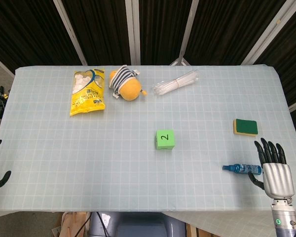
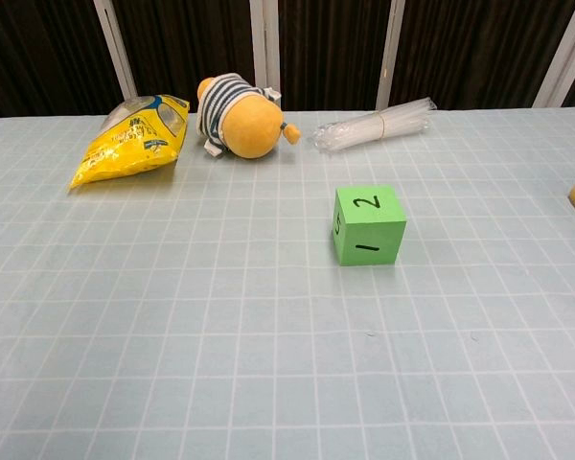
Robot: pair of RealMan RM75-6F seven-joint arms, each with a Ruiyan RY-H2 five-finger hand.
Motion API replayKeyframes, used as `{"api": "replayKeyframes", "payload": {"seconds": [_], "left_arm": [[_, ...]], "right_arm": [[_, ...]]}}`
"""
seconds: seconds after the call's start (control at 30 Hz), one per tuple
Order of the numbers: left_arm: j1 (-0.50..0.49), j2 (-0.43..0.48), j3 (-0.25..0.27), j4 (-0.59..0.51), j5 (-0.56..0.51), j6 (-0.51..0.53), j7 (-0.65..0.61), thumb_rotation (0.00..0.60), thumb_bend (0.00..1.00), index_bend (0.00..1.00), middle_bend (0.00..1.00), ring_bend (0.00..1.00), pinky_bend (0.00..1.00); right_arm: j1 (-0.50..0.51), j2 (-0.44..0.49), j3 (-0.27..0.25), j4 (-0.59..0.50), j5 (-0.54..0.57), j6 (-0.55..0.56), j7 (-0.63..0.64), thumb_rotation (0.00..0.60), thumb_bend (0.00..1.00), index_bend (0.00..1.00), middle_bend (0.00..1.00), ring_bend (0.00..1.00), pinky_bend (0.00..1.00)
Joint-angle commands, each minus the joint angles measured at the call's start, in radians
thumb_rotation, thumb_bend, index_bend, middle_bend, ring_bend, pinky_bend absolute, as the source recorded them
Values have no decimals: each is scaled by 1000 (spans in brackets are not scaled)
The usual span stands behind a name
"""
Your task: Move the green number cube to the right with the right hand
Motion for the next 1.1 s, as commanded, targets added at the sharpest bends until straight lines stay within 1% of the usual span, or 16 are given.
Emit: {"api": "replayKeyframes", "payload": {"seconds": [0.03, 0.43, 0.63, 0.77, 0.93, 1.03, 1.1], "left_arm": [[0, 1, 0, -1, -2, -1, -2, 600, 361, 9, 0, 0, 0], [11, 6, 3, -9, 10, 20, -10, 600, 361, 10, 0, 0, 0], [6, 7, -1, -12, -2, 8, -13, 600, 361, 9, 0, 0, 0], [14, 6, 3, -5, 20, 32, -20, 600, 361, 10, 0, 0, 0], [17, 12, 0, -6, 5, 29, -38, 600, 361, 9, 0, 0, 0], [19, 15, -6, -5, -7, 32, -52, 600, 361, 9, 0, 0, 0], [18, 15, -9, -4, -16, 27, -52, 600, 361, 9, 0, 0, 0]], "right_arm": [[-1, -2, -1, -2, -6, 0, -4, 600, 235, 73, 41, 3, 0], [-14, 5, -6, -23, -6, -11, -18, 600, 235, 73, 41, 3, 0], [-16, 9, -6, -22, -1, -25, -17, 600, 234, 73, 41, 3, 0], [-17, 12, -4, -25, -6, -26, 2, 600, 235, 73, 41, 3, 0], [-17, 14, -1, -27, -19, -23, 21, 600, 234, 73, 41, 6, 0], [-4, 27, 7, -49, -22, -38, 25, 600, 234, 73, 42, 24, 0], [25, 54, 23, -85, -18, -77, 10, 600, 234, 73, 43, 28, 0]]}}
